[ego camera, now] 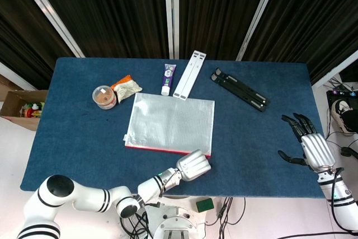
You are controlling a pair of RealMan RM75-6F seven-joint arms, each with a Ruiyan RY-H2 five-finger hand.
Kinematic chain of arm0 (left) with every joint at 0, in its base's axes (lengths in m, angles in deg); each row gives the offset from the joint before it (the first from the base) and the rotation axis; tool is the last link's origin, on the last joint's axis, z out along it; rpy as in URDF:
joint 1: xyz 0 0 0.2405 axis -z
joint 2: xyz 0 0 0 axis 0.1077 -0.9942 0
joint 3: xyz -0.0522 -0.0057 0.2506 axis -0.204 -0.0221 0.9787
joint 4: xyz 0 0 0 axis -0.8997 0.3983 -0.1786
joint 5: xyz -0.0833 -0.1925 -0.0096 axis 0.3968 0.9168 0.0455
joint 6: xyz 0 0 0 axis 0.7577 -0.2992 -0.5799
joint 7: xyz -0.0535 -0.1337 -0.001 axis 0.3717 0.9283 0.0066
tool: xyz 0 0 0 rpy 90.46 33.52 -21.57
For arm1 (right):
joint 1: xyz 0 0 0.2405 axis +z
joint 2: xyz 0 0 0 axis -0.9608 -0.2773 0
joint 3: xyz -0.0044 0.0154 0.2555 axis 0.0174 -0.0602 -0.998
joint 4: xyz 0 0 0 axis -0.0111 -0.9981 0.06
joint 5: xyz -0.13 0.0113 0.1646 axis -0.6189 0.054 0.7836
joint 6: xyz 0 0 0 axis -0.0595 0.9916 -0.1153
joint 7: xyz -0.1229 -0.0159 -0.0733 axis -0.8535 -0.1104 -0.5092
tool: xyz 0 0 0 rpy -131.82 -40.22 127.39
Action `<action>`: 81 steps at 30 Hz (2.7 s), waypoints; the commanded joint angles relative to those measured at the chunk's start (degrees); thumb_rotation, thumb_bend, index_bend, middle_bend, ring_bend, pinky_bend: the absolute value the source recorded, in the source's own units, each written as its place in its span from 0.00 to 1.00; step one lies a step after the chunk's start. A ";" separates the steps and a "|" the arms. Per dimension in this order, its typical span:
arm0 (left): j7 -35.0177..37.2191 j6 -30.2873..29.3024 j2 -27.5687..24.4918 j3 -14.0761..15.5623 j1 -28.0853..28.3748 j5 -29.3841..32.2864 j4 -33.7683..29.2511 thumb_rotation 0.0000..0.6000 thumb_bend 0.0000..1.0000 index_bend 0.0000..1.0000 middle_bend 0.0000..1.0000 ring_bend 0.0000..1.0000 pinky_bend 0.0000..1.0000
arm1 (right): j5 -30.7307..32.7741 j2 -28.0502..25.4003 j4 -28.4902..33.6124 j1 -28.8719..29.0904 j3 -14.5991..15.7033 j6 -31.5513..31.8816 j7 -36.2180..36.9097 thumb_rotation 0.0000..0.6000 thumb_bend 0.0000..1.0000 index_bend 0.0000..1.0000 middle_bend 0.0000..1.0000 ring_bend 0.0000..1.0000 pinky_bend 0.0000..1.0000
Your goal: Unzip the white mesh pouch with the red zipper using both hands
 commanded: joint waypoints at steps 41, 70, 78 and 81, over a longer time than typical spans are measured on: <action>14.28 -18.43 -14.09 -4.80 -10.82 -8.31 -20.42 1.00 0.64 0.62 0.89 0.86 1.00 | 3.47 11.95 9.18 27.80 -6.96 -29.02 -10.09 1.00 0.35 0.38 0.33 0.09 0.18; 22.02 -18.40 -16.26 -6.45 -10.72 -9.88 -20.84 1.00 0.67 0.64 0.87 0.85 1.00 | 10.35 12.97 7.36 36.72 -9.96 -37.34 -0.54 1.00 0.38 0.58 0.43 0.17 0.23; 21.46 -19.01 -16.25 -6.48 -11.25 -9.16 -20.61 1.00 0.67 0.62 0.87 0.85 1.00 | 15.50 14.22 7.59 37.13 -10.88 -36.81 -5.47 1.00 0.47 0.72 0.50 0.26 0.26; 21.33 -20.03 -16.20 -6.03 -12.10 -9.05 -20.29 1.00 0.67 0.62 0.87 0.85 1.00 | 17.26 13.74 8.34 37.02 -11.37 -36.53 -6.31 1.00 0.48 0.73 0.51 0.27 0.26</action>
